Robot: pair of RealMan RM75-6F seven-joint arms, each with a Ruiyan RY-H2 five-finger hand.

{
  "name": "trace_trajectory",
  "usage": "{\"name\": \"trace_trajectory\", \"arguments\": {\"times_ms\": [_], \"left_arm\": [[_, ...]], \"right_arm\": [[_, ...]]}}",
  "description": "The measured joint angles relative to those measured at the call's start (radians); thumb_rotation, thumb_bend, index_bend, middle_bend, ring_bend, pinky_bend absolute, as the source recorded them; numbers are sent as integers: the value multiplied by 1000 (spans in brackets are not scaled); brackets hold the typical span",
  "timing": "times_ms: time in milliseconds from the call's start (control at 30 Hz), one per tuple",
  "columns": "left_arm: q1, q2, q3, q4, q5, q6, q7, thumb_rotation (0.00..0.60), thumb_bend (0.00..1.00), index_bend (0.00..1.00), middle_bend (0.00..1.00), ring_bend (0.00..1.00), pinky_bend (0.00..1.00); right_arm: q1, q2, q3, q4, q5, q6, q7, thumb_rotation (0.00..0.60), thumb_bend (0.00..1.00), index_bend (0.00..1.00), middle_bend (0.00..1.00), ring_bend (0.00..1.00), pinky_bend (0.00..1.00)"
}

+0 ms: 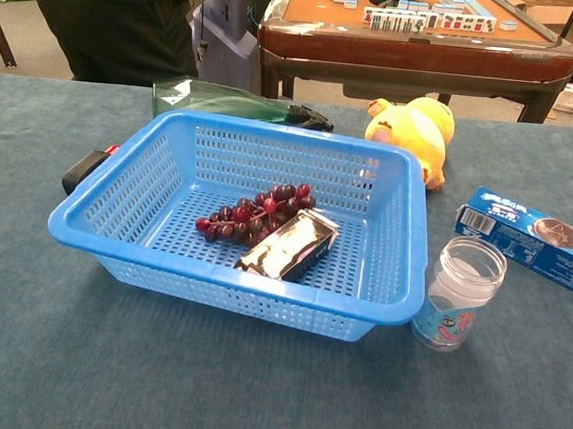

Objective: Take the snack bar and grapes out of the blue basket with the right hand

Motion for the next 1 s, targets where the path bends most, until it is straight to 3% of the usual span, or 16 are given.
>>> {"name": "trace_trajectory", "arguments": {"times_ms": [633, 1000], "left_arm": [[-6, 3, 1, -11, 9, 0, 14, 600, 327, 229, 49, 51, 80], [-2, -3, 5, 1, 6, 3, 4, 600, 327, 230, 49, 51, 80]], "right_arm": [[34, 34, 17, -49, -69, -16, -12, 600, 61, 194, 257, 285, 433], [209, 100, 79, -195, -122, -207, -41, 600, 61, 194, 263, 285, 445]]}}
